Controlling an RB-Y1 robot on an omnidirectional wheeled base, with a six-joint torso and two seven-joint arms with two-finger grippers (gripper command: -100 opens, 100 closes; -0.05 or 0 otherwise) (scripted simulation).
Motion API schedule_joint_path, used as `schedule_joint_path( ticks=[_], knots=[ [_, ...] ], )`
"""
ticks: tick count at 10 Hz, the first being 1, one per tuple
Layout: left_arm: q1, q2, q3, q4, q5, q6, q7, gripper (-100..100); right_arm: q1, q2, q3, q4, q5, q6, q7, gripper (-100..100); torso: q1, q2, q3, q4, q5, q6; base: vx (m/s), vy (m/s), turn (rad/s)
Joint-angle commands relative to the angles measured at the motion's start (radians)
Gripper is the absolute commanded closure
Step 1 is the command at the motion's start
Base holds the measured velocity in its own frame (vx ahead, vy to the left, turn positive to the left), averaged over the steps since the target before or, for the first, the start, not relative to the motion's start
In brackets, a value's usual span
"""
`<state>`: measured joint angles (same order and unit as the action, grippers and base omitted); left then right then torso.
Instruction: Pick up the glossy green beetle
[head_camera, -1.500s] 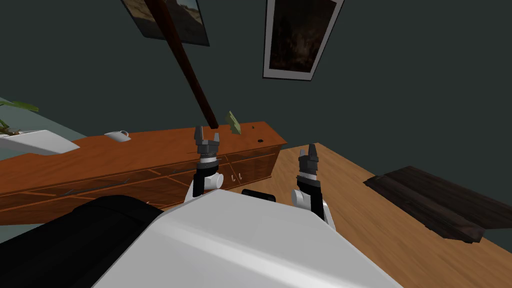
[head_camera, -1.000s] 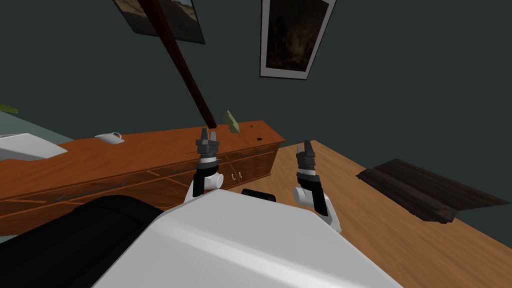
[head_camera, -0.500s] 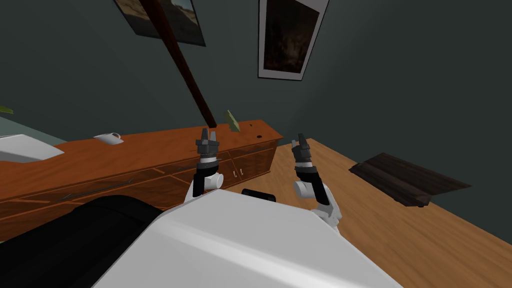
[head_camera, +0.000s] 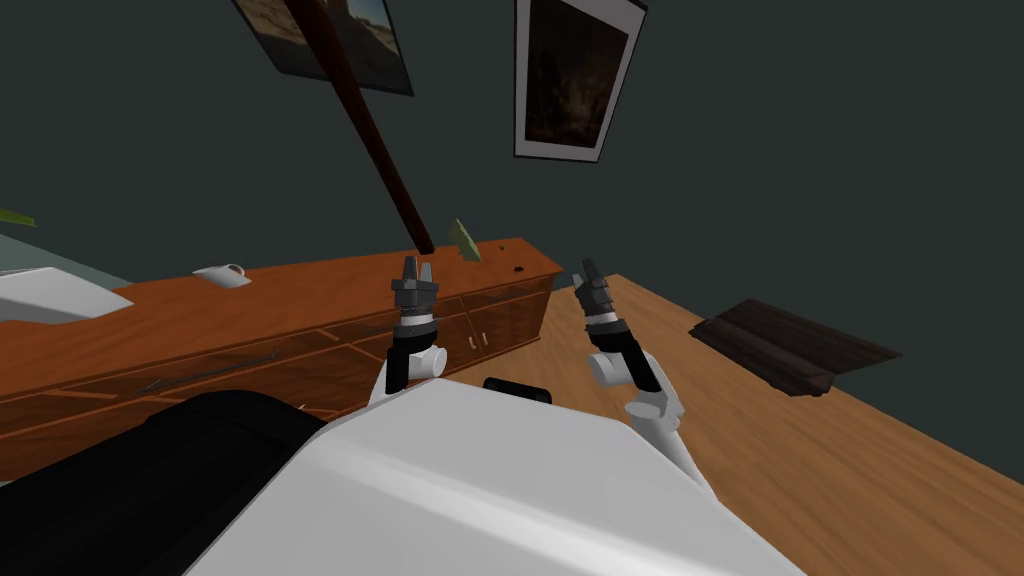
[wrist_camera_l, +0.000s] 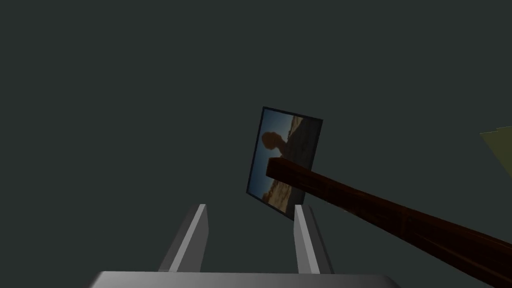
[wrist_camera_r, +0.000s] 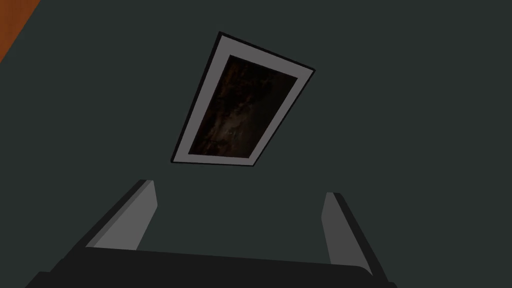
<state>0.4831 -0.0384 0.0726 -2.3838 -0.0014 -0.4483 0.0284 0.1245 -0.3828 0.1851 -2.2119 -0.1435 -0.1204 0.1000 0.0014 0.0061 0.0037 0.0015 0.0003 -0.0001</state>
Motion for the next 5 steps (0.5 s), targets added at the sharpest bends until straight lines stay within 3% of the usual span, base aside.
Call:
schedule_joint_path(
  ticks=[1,4,5],
  knots=[
    [0.0,0.0,0.0,0.0,0.0,0.0,0.0,0,-0.05,-0.05,0.021,0.0,-0.036,0.05,0.005,-100,0.0,0.0,0.0,0.0,0.0,0.0,-0.08,0.007,-0.011],
    [0.0,0.0,0.0,0.0,0.0,0.0,0.0,0,-0.137,-0.131,0.059,0.004,-0.103,0.131,0.017,-100,0.0,-0.001,0.0,0.0,0.0,0.0,-0.095,0.012,0.002],
    [0.0,0.0,0.0,0.0,0.0,0.0,0.0,0,-0.147,-0.132,0.059,0.004,-0.103,0.143,0.017,-100,0.0,-0.001,-0.001,0.0,0.0,0.0,-0.063,-0.003,0.01]
  ],
)
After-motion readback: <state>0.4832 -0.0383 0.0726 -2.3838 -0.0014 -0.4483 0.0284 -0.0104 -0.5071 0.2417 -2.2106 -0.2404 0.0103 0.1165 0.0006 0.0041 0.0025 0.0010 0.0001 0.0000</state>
